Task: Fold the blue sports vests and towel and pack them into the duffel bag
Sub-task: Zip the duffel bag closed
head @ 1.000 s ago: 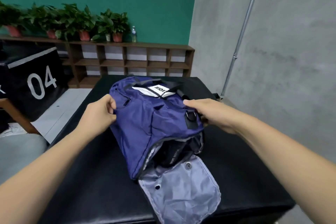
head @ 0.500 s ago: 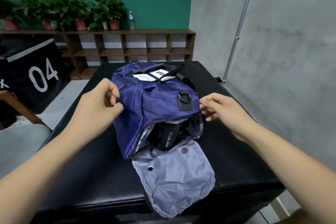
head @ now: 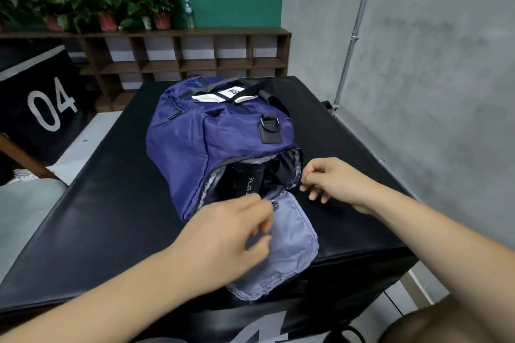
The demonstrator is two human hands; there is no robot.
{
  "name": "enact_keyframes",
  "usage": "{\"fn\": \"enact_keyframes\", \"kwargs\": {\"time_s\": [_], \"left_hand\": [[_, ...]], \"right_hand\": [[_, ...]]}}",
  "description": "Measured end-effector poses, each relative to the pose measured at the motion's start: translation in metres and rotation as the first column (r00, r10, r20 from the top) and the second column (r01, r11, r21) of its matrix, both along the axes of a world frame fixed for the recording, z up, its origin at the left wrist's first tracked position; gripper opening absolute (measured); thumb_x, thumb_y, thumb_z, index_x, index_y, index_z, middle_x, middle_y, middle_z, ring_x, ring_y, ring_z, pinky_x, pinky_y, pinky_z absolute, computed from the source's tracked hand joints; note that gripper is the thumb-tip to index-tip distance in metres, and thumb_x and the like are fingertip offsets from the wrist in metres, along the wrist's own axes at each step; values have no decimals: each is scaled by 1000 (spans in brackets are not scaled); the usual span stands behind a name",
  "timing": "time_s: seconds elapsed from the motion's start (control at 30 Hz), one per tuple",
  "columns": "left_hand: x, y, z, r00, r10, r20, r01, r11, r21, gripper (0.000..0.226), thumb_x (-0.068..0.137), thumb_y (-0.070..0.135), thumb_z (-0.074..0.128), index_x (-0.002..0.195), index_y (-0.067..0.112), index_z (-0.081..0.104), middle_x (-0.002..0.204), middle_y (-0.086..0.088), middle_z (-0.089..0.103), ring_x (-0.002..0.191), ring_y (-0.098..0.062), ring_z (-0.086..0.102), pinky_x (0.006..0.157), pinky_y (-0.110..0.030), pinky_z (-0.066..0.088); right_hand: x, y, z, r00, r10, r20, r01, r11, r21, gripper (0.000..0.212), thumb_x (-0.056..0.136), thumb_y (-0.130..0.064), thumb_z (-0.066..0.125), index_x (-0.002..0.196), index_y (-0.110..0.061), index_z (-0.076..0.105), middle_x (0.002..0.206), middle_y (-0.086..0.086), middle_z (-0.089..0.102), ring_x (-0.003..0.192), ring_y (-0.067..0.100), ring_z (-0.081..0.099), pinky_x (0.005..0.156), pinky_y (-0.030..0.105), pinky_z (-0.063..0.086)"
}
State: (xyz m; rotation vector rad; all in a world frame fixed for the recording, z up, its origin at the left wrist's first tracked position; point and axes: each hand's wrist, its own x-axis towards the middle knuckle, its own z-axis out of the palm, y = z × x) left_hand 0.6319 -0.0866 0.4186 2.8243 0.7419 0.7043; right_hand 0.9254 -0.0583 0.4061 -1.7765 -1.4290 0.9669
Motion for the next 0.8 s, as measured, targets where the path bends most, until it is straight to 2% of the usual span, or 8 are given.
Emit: {"fn": "enact_keyframes", "kwargs": {"time_s": [0.2, 0.3, 0.37, 0.43, 0.53, 0.67, 0.8], "left_hand": [[20, -27, -36, 968, -140, -207, 157, 985, 67, 36, 84, 60, 65, 94, 32, 45, 92, 10, 50, 81, -15, 59, 64, -33, 52], [27, -33, -48, 932, -140, -334, 187, 976, 114, 46, 73, 48, 75, 100, 28, 44, 93, 9, 50, 78, -17, 60, 58, -32, 52], [29, -34, -51, 928, -108, -356, 170, 974, 147, 50, 65, 33, 80, 99, 27, 44, 89, 8, 51, 72, -18, 60, 55, -33, 52], [29, -33, -50, 940, -83, -331, 145, 975, 169, 47, 65, 24, 79, 97, 27, 44, 85, 7, 52, 68, -20, 58, 55, -34, 52], [28, -28, -39, 964, -35, -265, 106, 960, 259, 35, 69, 24, 73, 92, 24, 47, 80, 4, 52, 67, -22, 55, 57, -34, 48], [28, -15, -6, 991, 98, -89, -55, 919, 391, 17, 72, 18, 65, 84, 21, 53, 78, 0, 51, 70, -27, 54, 61, -41, 47], [23, -1, 29, 979, 182, 88, -202, 867, 455, 7, 82, 13, 66, 84, 15, 60, 80, -4, 52, 74, -30, 50, 66, -45, 43]], "right_hand": [[-2, -7, -7, 990, 85, 112, -77, 994, -76, 17, 94, -7, 63, 93, -12, 78, 91, 6, 79, 60, 11, 59, 49, 25, 43], [-3, -7, -9, 987, 99, 130, -91, 993, -73, 13, 92, -9, 66, 90, -14, 78, 91, 8, 78, 59, 12, 57, 48, 25, 42], [-4, -6, -10, 987, 98, 127, -89, 993, -75, 9, 91, -10, 69, 91, -12, 78, 81, 3, 75, 58, 12, 56, 47, 25, 41], [-5, -5, -12, 989, 95, 117, -86, 993, -78, 5, 91, -9, 72, 92, -10, 77, 73, -4, 71, 58, 12, 55, 46, 25, 39], [-6, -4, -14, 990, 93, 106, -85, 993, -86, 2, 90, -11, 77, 91, -12, 76, 74, -3, 71, 58, 13, 55, 46, 25, 37], [-7, -4, -12, 992, 95, 82, -86, 991, -104, 6, 88, -13, 80, 91, -12, 75, 74, -1, 72, 58, 12, 55, 48, 24, 36], [-11, -4, -13, 994, 92, 59, -84, 989, -124, 10, 85, -17, 84, 89, -12, 76, 65, -2, 64, 53, 11, 52, 45, 23, 34]]}}
